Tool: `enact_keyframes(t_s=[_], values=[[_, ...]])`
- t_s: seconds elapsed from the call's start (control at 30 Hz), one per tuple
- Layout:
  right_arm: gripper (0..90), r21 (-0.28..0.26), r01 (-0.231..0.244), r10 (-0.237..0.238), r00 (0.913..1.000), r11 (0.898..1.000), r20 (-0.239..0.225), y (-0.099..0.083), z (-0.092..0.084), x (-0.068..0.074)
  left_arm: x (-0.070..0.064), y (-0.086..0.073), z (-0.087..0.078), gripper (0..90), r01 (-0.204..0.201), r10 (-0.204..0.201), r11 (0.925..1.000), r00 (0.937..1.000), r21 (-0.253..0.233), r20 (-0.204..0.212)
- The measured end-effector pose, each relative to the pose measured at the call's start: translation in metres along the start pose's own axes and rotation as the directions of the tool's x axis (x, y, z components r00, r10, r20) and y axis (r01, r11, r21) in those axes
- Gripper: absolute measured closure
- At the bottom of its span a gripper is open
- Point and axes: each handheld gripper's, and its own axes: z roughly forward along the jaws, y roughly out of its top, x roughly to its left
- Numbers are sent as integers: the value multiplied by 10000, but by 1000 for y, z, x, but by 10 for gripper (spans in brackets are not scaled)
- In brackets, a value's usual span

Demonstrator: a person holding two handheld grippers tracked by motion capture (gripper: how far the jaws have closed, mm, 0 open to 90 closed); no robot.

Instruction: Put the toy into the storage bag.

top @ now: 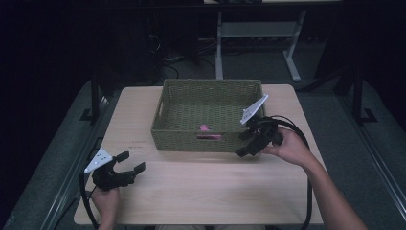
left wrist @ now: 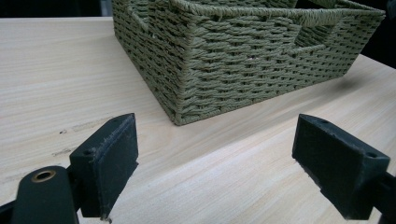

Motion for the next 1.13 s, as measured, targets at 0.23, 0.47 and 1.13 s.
enact_keyframes(t_s=[0.23, 0.47, 1.13], values=[[305, -26, -75, 75, 10000, 10000, 10, -14, 6, 5, -1, 0, 1, 139, -39, 39, 10000, 10000, 30, -9], [305, -24, -220, 220, 9997, 9998, -59, -26, 12, 8, -1, 0, 0, 139, -68, 69, 10000, 10000, 34, -33], [295, -209, -513, 519, 9981, 9985, 319, -79, 31, 32, 0, 0, -1, 139, -83, 83, 10000, 9999, 14, -90]])
